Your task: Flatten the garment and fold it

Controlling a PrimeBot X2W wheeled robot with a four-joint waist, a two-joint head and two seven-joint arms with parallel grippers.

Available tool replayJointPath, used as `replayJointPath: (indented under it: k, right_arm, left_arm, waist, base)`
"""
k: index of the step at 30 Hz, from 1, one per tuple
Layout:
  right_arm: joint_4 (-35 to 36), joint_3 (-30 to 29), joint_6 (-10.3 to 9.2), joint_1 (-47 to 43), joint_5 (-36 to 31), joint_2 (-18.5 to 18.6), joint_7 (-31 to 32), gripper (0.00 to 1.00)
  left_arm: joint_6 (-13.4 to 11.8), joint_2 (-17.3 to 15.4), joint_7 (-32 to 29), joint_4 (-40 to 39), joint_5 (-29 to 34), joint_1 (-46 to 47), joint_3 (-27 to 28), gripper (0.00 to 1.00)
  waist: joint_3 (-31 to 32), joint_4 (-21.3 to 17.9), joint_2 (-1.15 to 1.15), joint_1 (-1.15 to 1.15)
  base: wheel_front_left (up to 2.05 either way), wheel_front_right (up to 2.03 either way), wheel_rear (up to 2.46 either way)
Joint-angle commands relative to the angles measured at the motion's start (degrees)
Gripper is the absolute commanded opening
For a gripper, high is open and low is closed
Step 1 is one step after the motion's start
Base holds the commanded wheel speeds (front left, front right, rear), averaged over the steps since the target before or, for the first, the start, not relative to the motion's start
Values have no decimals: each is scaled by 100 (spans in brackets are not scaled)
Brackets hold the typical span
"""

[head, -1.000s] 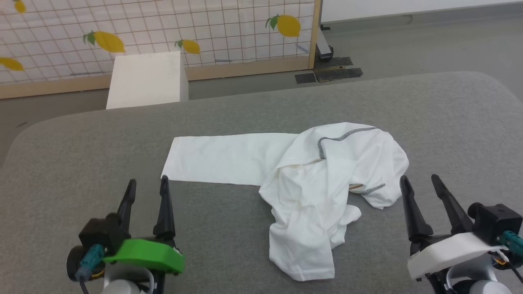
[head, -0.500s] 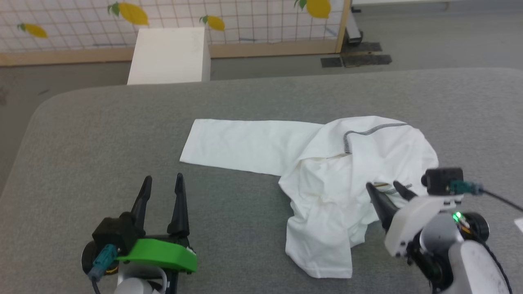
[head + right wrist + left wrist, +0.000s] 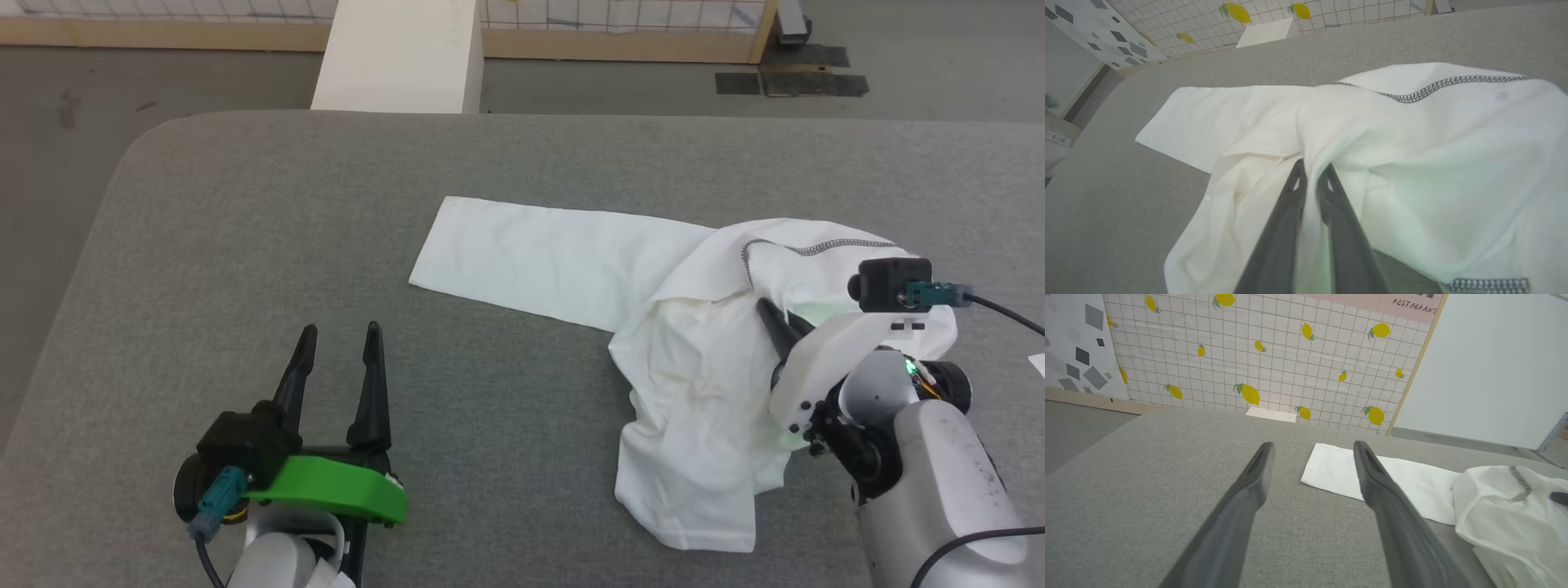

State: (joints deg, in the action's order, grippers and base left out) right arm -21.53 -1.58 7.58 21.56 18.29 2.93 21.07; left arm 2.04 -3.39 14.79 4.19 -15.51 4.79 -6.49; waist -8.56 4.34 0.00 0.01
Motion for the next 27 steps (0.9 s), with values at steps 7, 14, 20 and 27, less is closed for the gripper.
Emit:
replayJointPath:
  k: [7, 14, 20, 27]
  right_arm:
    - [718, 1651, -9, 54, 449, -5, -283, 0]
    - [1086, 3712, -9, -617, 845, -5, 287, 0]
    - [1097, 3794, -9, -1071, 816, -5, 663, 100]
    - [2363, 2408, -9, -1826, 520, 71, 709, 100]
  left_arm:
    - [77, 40, 20, 86, 99, 4, 62, 100]
    - [132, 46, 20, 138, 112, -42, 73, 100]
    - [178, 49, 20, 183, 105, -102, 49, 100]
    - [196, 50, 20, 205, 133, -305, 129, 100]
  waist:
    - [177, 22, 0, -1]
    - [341, -9, 0, -1]
    - [463, -14, 0, -1]
    - [700, -135, 0, -1]
  base:
    - [0, 0, 0]
    - [0, 0, 0]
    - [0, 0, 0]
    - [0, 0, 0]
